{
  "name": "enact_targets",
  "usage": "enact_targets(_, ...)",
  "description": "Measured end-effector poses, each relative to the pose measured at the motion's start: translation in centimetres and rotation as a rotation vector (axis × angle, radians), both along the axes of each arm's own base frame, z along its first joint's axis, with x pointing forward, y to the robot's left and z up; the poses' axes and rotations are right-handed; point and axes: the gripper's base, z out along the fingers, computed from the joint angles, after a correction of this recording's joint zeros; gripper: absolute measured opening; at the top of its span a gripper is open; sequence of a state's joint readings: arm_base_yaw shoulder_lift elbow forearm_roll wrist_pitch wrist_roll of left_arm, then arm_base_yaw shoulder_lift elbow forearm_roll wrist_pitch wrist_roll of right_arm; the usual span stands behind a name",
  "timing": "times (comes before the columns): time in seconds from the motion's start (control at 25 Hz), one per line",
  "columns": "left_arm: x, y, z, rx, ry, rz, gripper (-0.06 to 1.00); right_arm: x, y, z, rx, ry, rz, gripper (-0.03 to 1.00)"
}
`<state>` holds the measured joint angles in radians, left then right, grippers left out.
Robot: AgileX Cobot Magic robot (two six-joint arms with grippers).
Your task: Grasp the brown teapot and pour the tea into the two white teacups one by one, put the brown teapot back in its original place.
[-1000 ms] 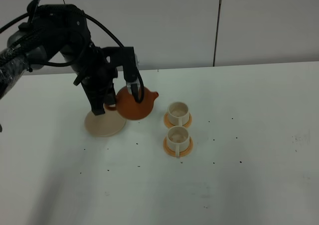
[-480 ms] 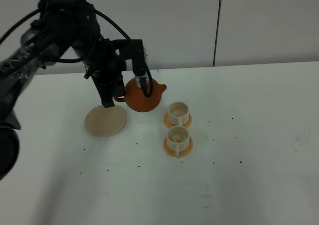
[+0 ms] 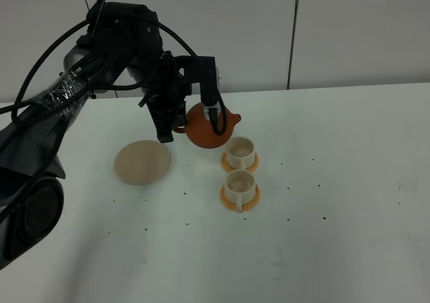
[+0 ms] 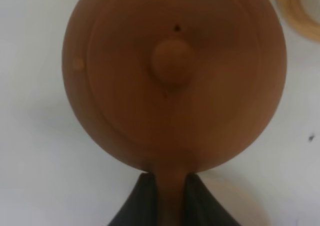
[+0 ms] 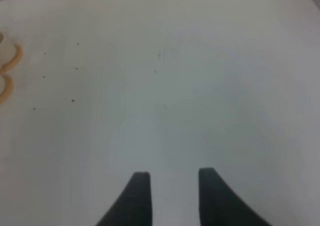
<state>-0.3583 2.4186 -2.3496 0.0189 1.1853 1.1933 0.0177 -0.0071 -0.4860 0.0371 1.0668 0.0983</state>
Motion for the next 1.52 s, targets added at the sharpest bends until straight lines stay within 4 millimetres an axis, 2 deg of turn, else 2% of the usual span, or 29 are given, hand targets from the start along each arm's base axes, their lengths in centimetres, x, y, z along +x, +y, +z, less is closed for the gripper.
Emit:
enact_targets(0.32, 0.2, 0.5, 0.0, 0.077, -0.028, -0.008, 0.17, 0.0, 0.0, 0.0, 0.000, 0.000, 0.000, 0.23)
enact_targets(0.88, -0.5, -1.5, 0.2, 0.172, -0.069, -0.068, 0.17, 0.0, 0.0, 0.0, 0.000, 0.000, 0.000, 0.23)
enact_targets(1.52, -0.6, -1.6, 0.3, 0.238, -0.097, -0.087, 0.17, 0.0, 0.0, 0.0, 0.000, 0.000, 0.000, 0.23)
